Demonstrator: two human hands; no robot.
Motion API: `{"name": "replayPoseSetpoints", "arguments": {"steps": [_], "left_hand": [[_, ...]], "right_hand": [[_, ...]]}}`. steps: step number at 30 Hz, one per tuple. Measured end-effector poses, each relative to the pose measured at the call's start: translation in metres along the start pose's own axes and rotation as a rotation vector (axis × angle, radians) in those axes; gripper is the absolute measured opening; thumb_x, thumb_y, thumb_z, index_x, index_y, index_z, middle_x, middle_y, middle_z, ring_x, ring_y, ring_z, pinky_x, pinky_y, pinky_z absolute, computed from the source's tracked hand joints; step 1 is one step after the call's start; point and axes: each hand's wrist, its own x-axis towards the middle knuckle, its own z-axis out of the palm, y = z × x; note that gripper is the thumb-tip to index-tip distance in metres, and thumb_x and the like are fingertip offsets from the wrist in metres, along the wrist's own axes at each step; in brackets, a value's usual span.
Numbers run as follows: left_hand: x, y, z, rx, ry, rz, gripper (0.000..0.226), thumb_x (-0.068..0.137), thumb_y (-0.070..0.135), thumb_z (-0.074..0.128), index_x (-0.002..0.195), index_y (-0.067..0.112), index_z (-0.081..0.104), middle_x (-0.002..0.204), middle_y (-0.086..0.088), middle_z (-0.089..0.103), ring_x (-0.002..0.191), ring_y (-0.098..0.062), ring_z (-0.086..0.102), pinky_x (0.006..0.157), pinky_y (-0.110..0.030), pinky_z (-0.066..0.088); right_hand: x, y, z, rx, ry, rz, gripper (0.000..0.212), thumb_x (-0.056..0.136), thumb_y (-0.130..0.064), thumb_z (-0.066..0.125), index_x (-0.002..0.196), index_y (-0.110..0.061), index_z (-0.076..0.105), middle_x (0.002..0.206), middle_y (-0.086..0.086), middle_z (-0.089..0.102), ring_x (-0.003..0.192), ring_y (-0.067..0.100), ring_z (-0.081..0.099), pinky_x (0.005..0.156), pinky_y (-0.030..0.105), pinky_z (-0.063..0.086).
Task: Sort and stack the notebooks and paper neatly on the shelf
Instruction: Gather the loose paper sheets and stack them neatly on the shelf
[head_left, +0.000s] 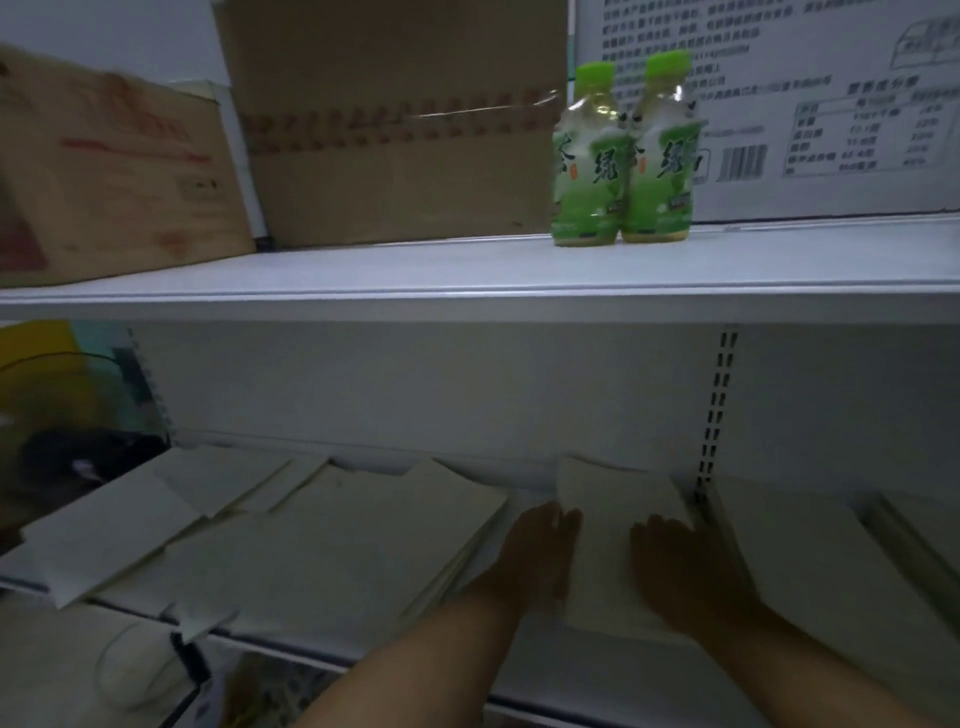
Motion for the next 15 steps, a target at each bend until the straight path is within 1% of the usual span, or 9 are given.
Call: {"name": "replayPoseSetpoints", "arguments": {"steps": [2, 4, 7, 8, 9, 10, 12, 13, 15], "left_hand": [[0.004, -0.008, -0.037, 0.261, 0.018, 0.054, 0.052, 0.097, 0.043, 0.044, 0.135, 0.009, 0.050, 0.141, -0.011, 0.050, 0.131, -0.022, 0.045, 0.107, -0.029, 0.034], [0.008, -0.031, -0.090, 0.507, 0.086, 0.049, 0.053, 0.096, 0.041, 0.046, 0.142, 0.015, 0.042, 0.148, -0.006, 0.040, 0.138, -0.019, 0.035, 0.110, -0.026, 0.028], [0.007, -0.073, -0.172, 0.822, 0.132, -0.056, 0.059, 0.091, 0.042, 0.051, 0.143, 0.019, 0.036, 0.150, -0.004, 0.036, 0.139, -0.022, 0.030, 0.112, -0.032, 0.028], [0.007, -0.086, -0.191, 0.868, 0.118, -0.104, 0.061, 0.090, 0.045, 0.052, 0.143, 0.018, 0.036, 0.149, -0.005, 0.036, 0.139, -0.023, 0.031, 0.111, -0.033, 0.029], [0.007, -0.098, -0.203, 0.867, 0.083, -0.135, 0.064, 0.089, 0.048, 0.053, 0.142, 0.016, 0.036, 0.149, -0.006, 0.037, 0.138, -0.024, 0.033, 0.111, -0.033, 0.030], [0.008, -0.107, -0.211, 0.845, 0.045, -0.160, 0.067, 0.087, 0.052, 0.054, 0.140, 0.014, 0.038, 0.148, -0.007, 0.038, 0.137, -0.023, 0.035, 0.110, -0.033, 0.031], [0.014, -0.117, -0.214, 0.807, 0.012, -0.143, 0.063, 0.086, 0.054, 0.055, 0.134, 0.014, 0.044, 0.143, -0.007, 0.044, 0.133, -0.022, 0.040, 0.106, -0.032, 0.035], [0.017, -0.117, -0.213, 0.810, 0.012, -0.122, 0.058, 0.087, 0.052, 0.055, 0.129, 0.013, 0.047, 0.139, -0.007, 0.046, 0.131, -0.022, 0.042, 0.104, -0.032, 0.036], [0.021, -0.114, -0.209, 0.803, -0.002, -0.071, 0.051, 0.088, 0.047, 0.056, 0.124, 0.011, 0.049, 0.135, -0.009, 0.049, 0.128, -0.023, 0.045, 0.101, -0.032, 0.038]], "right_hand": [[0.005, -0.002, 0.002, -0.017, -0.003, 0.028, 0.039, 0.098, -0.014, 0.031, 0.136, -0.014, 0.038, 0.137, 0.006, 0.042, 0.126, 0.023, 0.044, 0.106, 0.038, 0.035], [0.008, -0.004, 0.001, -0.055, 0.006, 0.030, 0.040, 0.098, -0.018, 0.030, 0.138, -0.016, 0.036, 0.135, 0.003, 0.046, 0.121, 0.021, 0.049, 0.103, 0.036, 0.039], [0.013, -0.005, -0.010, -0.052, -0.058, 0.071, 0.049, 0.100, -0.023, 0.027, 0.148, -0.016, 0.019, 0.142, 0.001, 0.042, 0.128, 0.017, 0.045, 0.106, 0.030, 0.036], [0.014, -0.009, -0.018, -0.007, -0.093, 0.110, 0.050, 0.101, -0.023, 0.028, 0.148, -0.015, 0.017, 0.145, 0.001, 0.039, 0.131, 0.016, 0.042, 0.108, 0.028, 0.034], [0.014, -0.015, -0.026, 0.043, -0.106, 0.142, 0.049, 0.100, -0.023, 0.030, 0.147, -0.013, 0.019, 0.148, 0.002, 0.036, 0.134, 0.017, 0.039, 0.110, 0.028, 0.031], [0.013, -0.023, -0.033, 0.080, -0.066, 0.159, 0.047, 0.100, -0.023, 0.033, 0.145, -0.014, 0.025, 0.148, 0.003, 0.036, 0.135, 0.018, 0.037, 0.112, 0.029, 0.029], [0.006, -0.051, -0.047, 0.174, 0.125, 0.134, 0.042, 0.097, -0.021, 0.038, 0.139, -0.019, 0.038, 0.144, 0.001, 0.041, 0.133, 0.017, 0.039, 0.110, 0.025, 0.027], [0.000, -0.069, -0.054, 0.260, 0.221, 0.097, 0.039, 0.096, -0.021, 0.041, 0.135, -0.020, 0.043, 0.141, 0.000, 0.045, 0.130, 0.016, 0.040, 0.106, 0.022, 0.026], [-0.014, -0.111, -0.066, 0.421, 0.327, 0.003, 0.034, 0.095, -0.021, 0.044, 0.129, -0.020, 0.049, 0.136, 0.000, 0.049, 0.127, 0.017, 0.042, 0.100, 0.021, 0.028]]}}
